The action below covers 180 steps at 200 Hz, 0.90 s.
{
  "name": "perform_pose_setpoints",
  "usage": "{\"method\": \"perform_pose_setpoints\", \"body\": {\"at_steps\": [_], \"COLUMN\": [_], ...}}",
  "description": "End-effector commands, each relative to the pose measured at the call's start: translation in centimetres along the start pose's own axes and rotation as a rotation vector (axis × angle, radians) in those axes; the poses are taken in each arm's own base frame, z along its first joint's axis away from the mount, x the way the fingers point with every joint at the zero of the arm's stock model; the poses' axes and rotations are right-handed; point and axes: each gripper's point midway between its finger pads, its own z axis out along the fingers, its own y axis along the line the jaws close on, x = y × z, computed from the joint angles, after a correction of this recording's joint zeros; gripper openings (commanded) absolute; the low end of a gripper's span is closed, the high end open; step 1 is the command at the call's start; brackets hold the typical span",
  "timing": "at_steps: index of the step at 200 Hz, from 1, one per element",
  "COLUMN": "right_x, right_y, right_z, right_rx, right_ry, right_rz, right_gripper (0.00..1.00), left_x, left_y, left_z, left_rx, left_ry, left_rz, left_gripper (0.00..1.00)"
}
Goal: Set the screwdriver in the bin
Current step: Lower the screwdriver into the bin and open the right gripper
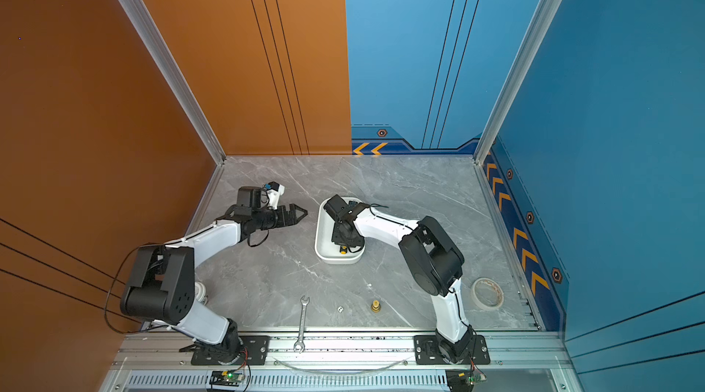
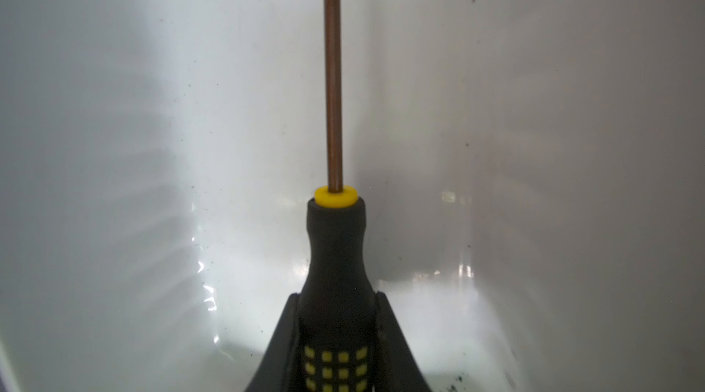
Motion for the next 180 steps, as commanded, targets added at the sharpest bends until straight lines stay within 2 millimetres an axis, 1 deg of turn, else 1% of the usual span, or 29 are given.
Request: {"method": "perform_pose_setpoints", "body": {"at_steps": [1, 24, 46, 81, 103, 161, 180], "right_x": [-0.3, -0.2, 0.0, -0.1, 0.0, -0.2, -0.4], "right_y": [0.8, 0.7, 0.6, 0.5, 0.4, 0.5, 0.7], "right_z": [0.2, 0.8, 1.3, 1.7, 1.8, 1.0, 0.4], "right_rx": [-0.013, -0.007, -0.006, -0.003, -0.002, -0.012, -0.019], "right_ry": [0.006, 0.019, 0.033, 0.043, 0.047, 0.032, 0.021], "right_rz": [0.006, 0.004, 0.005, 0.006, 0.005, -0.004, -0.013], "right_gripper": [0.0, 0.0, 0.08, 0.27, 0.32, 0.45, 0.49], "left_x": [0.3, 0.3, 0.2, 0.2, 0.1, 0.1, 0.0], "left_y": [0.3, 0.3, 0.3, 0.3, 0.2, 0.2, 0.1], "left_z": [0.2, 0.3, 0.3, 0.2, 0.2, 0.0, -0.1], "left_rx": [0.007, 0.005, 0.004, 0.002, 0.0, -0.004, -0.005], "left_ry": [0.015, 0.016, 0.016, 0.018, 0.016, 0.016, 0.014], "left_rz": [0.002, 0.001, 0.0, -0.003, -0.001, -0.001, 0.002], "left_gripper": [0.98, 0.98, 0.98, 0.98, 0.98, 0.98, 0.98]}}
